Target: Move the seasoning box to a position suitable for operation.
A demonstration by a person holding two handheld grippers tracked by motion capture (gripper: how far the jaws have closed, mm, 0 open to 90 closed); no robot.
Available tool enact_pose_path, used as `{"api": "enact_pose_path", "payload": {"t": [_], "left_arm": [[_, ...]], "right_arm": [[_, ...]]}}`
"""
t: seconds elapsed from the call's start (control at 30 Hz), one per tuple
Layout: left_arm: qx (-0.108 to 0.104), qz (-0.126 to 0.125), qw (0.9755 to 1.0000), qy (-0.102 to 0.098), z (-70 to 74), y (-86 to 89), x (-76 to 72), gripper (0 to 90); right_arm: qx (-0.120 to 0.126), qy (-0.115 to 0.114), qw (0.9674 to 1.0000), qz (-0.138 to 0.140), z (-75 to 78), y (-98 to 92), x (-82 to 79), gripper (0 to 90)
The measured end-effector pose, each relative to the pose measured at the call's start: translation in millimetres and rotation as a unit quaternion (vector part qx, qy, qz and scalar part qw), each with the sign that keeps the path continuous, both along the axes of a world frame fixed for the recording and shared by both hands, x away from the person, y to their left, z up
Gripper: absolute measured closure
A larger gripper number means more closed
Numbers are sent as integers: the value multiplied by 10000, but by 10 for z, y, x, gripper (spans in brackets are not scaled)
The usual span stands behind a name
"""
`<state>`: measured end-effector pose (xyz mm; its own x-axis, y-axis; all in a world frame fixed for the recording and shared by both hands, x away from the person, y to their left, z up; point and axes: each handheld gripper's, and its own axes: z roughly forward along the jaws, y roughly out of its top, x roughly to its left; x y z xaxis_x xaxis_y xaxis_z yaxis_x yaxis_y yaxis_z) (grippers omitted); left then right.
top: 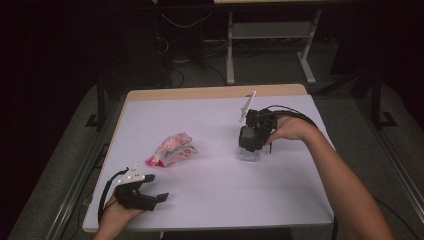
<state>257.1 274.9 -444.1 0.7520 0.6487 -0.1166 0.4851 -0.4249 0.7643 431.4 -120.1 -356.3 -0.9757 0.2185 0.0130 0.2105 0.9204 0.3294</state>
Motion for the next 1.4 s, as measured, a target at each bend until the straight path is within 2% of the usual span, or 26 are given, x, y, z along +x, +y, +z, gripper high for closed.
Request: {"api": "enact_pose_path", "payload": {"t": [0.2, 0.3, 0.4, 0.57, 0.67, 0.83, 1.0, 1.2, 1.33, 1.4], "left_arm": [[0, -1, 10000, -24, 5, -12, -10, 128], [6, -17, 10000, -30, 9, -17, -15, 127], [19, -31, 10000, -32, 11, -22, -21, 128], [26, -53, 10000, -39, 5, -35, -20, 128], [38, -64, 10000, -34, 10, -37, -24, 128], [39, -77, 10000, -10, -1, -44, -20, 127], [17, -84, 10000, -23, 8, -65, -32, 127], [15, -83, 10000, 7, 1, -74, -38, 127], [4, -82, 10000, 19, 0, -82, -38, 128], [35, -113, 9999, 5, -3, -89, -35, 127]], "right_arm": [[-10, -28, 9997, 233, 69, 71, -206, 154], [60, -28, 9990, 443, 87, 125, -322, 154], [190, 73, 9977, 642, 103, 166, -433, 168], [56, -103, 9956, 931, 28, 267, -589, 169], [24, 54, 9949, 1004, -38, 292, -613, 169], [-47, 23, 9934, 1147, -54, 331, -712, 169], [2, 100, 9885, 1509, -30, 415, -847, 169], [-39, 102, 9801, 1981, -58, 535, -1053, 169], [-12, -22, 9795, 2014, -70, 512, -1098, 169], [77, -85, 9789, 2041, -83, 469, -1111, 168]]}}
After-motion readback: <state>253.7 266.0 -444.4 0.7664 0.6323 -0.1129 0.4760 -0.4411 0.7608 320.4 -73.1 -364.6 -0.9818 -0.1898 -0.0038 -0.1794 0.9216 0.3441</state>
